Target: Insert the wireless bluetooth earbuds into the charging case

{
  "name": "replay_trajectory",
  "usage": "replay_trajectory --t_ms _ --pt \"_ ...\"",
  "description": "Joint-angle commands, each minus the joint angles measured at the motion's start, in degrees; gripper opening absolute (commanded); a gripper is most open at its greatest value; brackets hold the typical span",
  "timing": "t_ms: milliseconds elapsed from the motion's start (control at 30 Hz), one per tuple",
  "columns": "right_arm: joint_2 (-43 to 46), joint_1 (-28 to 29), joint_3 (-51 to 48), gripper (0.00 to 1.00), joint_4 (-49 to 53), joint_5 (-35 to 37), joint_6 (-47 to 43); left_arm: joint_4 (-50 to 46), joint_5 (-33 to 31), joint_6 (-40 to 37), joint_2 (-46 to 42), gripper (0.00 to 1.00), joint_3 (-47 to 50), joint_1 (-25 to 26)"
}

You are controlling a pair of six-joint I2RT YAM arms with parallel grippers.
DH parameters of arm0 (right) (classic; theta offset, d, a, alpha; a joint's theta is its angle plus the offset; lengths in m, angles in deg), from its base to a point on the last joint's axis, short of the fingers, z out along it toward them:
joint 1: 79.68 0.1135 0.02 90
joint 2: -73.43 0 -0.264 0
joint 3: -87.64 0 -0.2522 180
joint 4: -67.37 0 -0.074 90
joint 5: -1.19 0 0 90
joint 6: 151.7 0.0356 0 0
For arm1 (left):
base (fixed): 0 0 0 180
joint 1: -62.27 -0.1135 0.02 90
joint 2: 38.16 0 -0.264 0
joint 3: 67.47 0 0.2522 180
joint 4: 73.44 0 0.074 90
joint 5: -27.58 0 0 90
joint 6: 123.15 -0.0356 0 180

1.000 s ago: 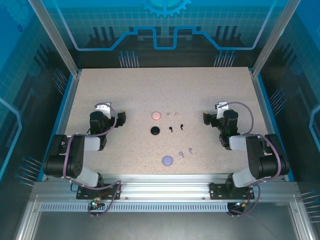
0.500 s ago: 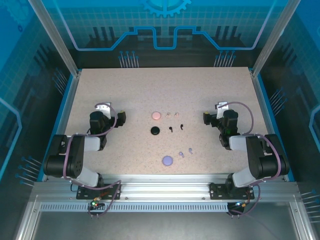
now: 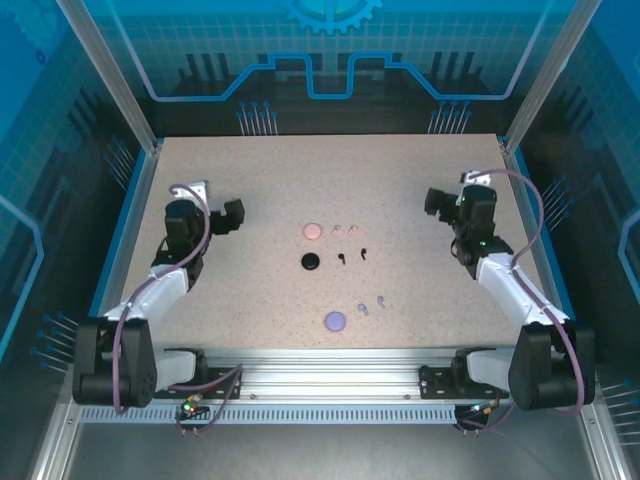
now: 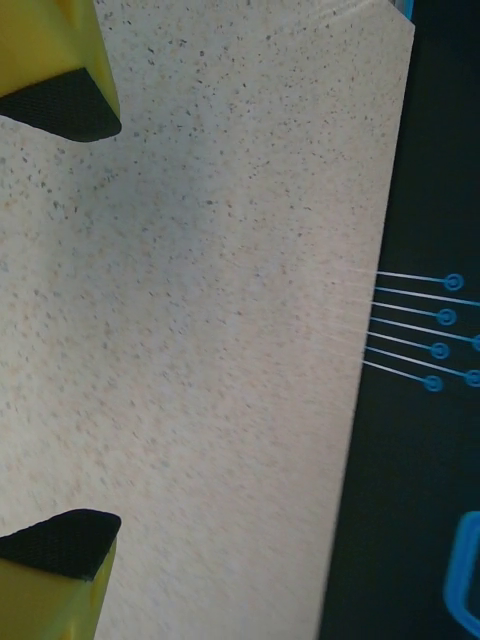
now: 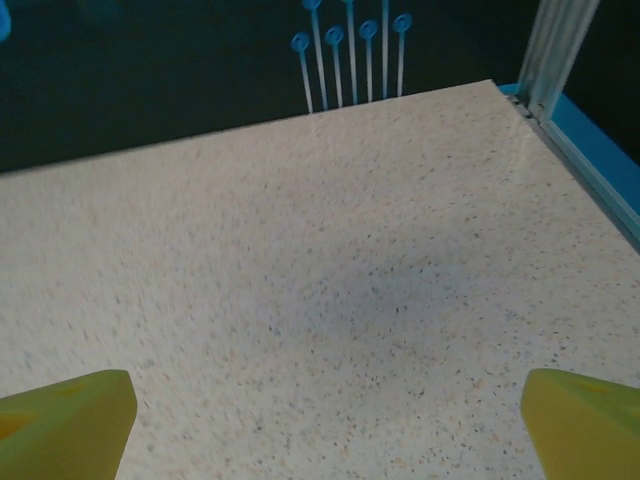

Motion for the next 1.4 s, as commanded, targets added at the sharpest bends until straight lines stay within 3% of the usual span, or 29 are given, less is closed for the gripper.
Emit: replay_trajectory --t_ms 0,100,200,400,567,767,1067,1367 --pt "0.4 -0.6 3.7 1.0 19.6 -3.0 7.4 -14.2 1.5 10.7 -4.2 0.99 -3.7 0.2" --pt "1.0 1.4 6.3 0.98 25.0 -10.3 5.1 -16.8 1.5 16.9 -7.6 0.99 -3.6 1.5" --pt "0.6 5.7 10.3 0.9 32.2 -14.9 3.9 -19.5 1.0 20.1 -10.3 0.99 -2.9 4.3" --pt "-2.8 22.2 15.3 0.84 45.2 -14.2 6.5 -25.2 1.9 25.7 -12.0 0.98 -0.5 10.5" --pt "-5.5 37.5 14.7 0.8 47.8 -12.0 23.6 -26.6 -1.2 31.3 -12.2 0.98 2.1 16.7" --pt "-10.2 50.9 15.3 0.8 49.0 -6.3 46.9 -28.4 -3.4 34.3 -10.1 0.98 1.4 17.9" --pt "-16.1 57.3 15.5 0.81 49.6 -5.5 72.1 -27.7 -8.1 34.2 -7.9 0.99 0.9 17.9" --pt "-23.7 59.5 18.4 0.82 49.3 -6.8 80.9 -25.9 -8.0 32.3 -3.7 0.99 -1.4 17.1"
